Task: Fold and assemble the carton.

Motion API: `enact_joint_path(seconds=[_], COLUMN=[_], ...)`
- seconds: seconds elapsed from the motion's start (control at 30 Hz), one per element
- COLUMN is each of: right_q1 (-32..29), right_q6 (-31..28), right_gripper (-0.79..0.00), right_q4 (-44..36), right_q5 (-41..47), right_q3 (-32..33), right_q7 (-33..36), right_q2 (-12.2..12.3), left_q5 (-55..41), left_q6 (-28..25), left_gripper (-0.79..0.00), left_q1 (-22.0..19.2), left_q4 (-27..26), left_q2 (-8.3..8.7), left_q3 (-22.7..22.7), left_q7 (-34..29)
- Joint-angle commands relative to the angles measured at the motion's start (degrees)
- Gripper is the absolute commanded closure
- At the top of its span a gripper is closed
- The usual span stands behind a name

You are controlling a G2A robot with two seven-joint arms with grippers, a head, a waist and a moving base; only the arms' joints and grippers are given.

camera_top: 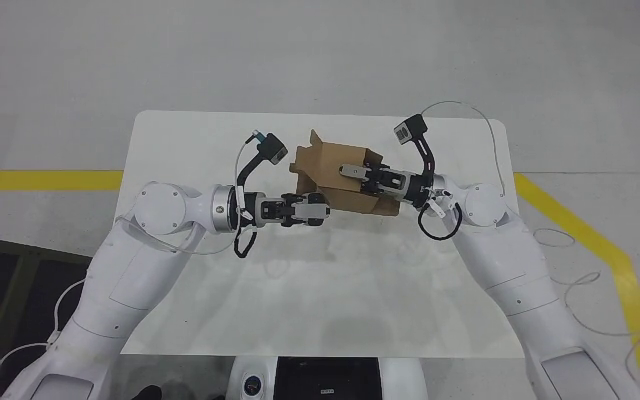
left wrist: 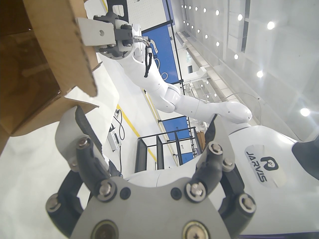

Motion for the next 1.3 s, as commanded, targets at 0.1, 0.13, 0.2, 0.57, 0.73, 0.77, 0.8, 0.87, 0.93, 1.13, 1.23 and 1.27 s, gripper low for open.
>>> enact_joint_path(seconds=[0.1,0.13,0.2,0.57,0.73,0.77,0.8,0.87,0.93,1.13,1.23,1.27], right_q1=[0.0,0.0,-0.3,-1.9,-1.9,-1.9,-1.9,-1.8,-1.7,-1.7,-1.7,-1.7], right_q6=[0.0,0.0,0.2,1.6,2.0,2.0,2.0,2.0,2.0,1.9,1.9,1.9], right_gripper=[0.0,0.0,0.0,0.0,0.0,0.0,0.0,0.0,0.0,0.0,0.0,0.0], right_q4=[0.0,0.0,-0.4,-2.7,-3.1,-3.1,-3.1,-3.0,-2.9,-3.0,-3.1,-3.1], right_q5=[0.0,0.0,-0.1,-1.0,-1.3,-1.3,-1.5,-1.5,-1.8,-2.2,-2.3,-2.3], right_q3=[0.0,0.0,0.0,0.2,-0.4,-0.6,-0.7,-0.9,-1.0,-1.4,-1.5,-1.6], right_q7=[0.0,0.0,-0.6,-2.0,-1.8,-1.8,-1.8,-1.8,-1.8,-2.0,-2.0,-2.0], right_q2=[0.0,0.0,0.0,-0.1,-0.3,-0.4,-0.4,-0.5,-0.6,-0.8,-1.0,-1.0], left_q5=[0.0,0.1,0.6,0.2,-1.2,-1.7,-2.1,-2.2,-2.3,-2.2,-2.1,-2.0], left_q6=[0.0,0.1,0.4,1.9,2.3,2.2,2.1,2.0,1.9,2.2,2.3,2.4], left_gripper=[-0.785,-0.785,-0.785,-0.785,-0.785,-0.785,-0.785,-0.785,-0.785,-0.785,-0.785,-0.785], left_q1=[0.0,0.3,0.8,2.1,1.9,1.8,1.6,1.4,1.3,1.1,1.2,1.2], left_q4=[0.0,-0.2,-0.6,0.5,1.2,1.2,1.3,1.5,1.7,1.8,2.0,2.1], left_q2=[0.0,-0.02,0.0,0.0,-0.28,-0.35,-0.42,-0.5,-0.57,-0.68,-0.71,-0.72], left_q3=[0.0,0.0,-0.2,0.0,0.4,0.5,0.6,0.7,0.8,0.7,0.7,0.6], left_q7=[0.0,0.6,1.4,0.0,0.4,0.3,0.1,0.0,0.0,-0.1,-0.2,-0.2])
